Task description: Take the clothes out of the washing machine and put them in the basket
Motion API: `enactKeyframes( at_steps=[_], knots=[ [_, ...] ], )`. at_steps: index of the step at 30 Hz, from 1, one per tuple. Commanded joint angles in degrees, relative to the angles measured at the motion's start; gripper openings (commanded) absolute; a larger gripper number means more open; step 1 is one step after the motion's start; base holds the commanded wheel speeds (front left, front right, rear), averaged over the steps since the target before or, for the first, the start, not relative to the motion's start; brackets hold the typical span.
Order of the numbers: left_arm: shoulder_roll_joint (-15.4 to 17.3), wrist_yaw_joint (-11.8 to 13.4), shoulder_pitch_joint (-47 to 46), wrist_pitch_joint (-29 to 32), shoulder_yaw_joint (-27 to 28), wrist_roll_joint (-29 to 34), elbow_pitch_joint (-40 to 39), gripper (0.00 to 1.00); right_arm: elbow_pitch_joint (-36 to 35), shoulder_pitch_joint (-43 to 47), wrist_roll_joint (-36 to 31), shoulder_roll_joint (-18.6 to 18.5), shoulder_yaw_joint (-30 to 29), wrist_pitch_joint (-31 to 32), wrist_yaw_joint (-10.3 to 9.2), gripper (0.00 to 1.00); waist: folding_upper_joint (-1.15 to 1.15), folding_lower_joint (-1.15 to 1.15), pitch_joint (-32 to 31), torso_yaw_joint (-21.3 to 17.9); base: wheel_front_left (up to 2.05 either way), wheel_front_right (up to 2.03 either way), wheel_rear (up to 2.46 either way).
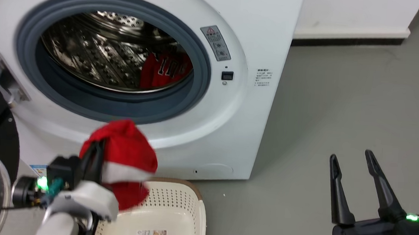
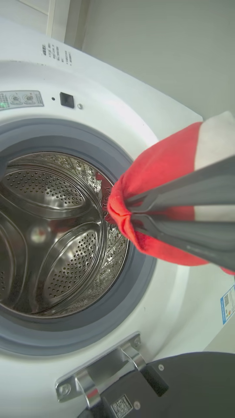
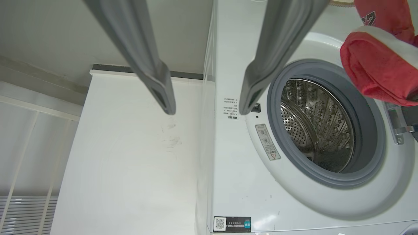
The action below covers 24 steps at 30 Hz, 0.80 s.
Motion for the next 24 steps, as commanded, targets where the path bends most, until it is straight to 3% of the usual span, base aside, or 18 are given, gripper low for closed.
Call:
enactKeyframes(
  at_steps=[1,13,24],
  knots=[
    [0.0,0.4,1.5,0.3,-0.2,0.0,-1.1,0.0,0.2,0.8,-0.2,0.0,-0.1,-0.1,-0.04,1.0,0.0,0.01,-1.2,0.6,0.0,0.0,0.0],
    [-0.4,1.3,8.8,3.0,-1.3,-2.0,-4.1,0.0,0.0,-0.2,-0.3,0.0,0.7,-0.1,-0.04,1.0,0.0,0.01,0.6,-0.5,0.0,0.0,0.0],
    [-2.6,-1.9,2.0,1.0,-1.8,-3.6,11.5,0.0,-1.1,-5.4,0.4,0.0,1.1,-0.1,-0.04,1.0,0.0,0.01,10.5,-2.9,0.0,0.0,0.0]
  ],
)
